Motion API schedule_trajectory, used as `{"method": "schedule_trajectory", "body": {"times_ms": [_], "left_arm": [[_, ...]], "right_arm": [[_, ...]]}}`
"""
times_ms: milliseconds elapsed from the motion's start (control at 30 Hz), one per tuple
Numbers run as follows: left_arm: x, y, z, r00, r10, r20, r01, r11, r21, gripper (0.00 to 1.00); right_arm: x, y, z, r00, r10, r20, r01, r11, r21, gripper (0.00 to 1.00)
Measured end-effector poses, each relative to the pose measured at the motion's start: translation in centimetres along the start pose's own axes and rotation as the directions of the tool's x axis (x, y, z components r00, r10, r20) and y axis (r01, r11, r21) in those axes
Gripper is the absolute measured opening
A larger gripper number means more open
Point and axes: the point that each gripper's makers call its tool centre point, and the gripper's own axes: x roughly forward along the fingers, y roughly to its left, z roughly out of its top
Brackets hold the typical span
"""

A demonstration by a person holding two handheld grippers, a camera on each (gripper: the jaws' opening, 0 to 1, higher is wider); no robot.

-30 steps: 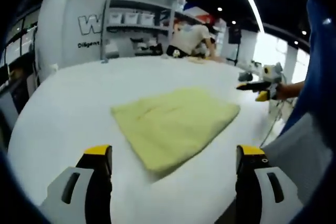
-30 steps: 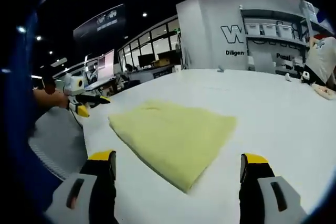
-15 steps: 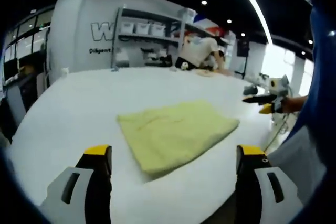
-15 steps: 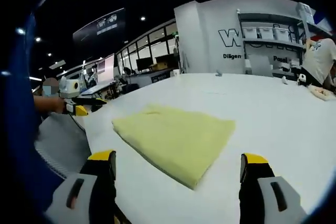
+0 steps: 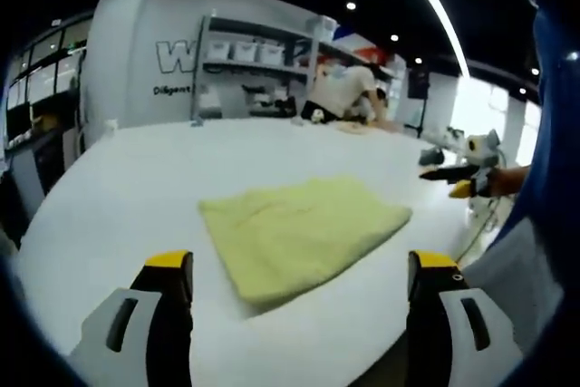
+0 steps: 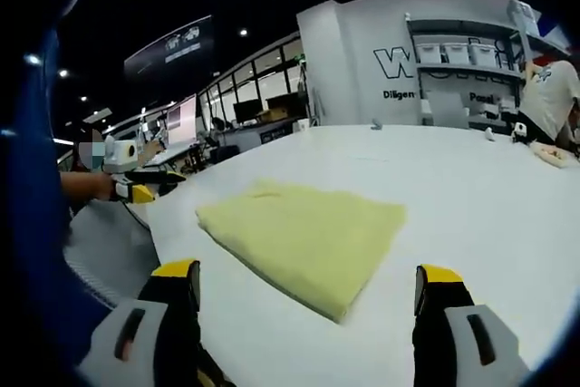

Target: Fold the garment on the visible template until the final outline fits inside the template.

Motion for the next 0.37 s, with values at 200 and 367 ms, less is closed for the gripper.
{"method": "schedule_trajectory", "body": {"times_ms": [200,367], "left_arm": [[-0.1,0.0,0.3,1.000,-0.003,0.009,0.003,1.000,0.004,0.99],[-0.4,0.2,0.3,1.000,0.004,0.007,-0.004,1.000,0.000,0.99]], "right_arm": [[0.4,0.7,0.3,1.000,0.013,-0.005,-0.014,1.000,-0.018,0.99],[0.6,1.4,0.0,0.999,0.028,-0.018,-0.028,0.999,-0.025,0.99]]}}
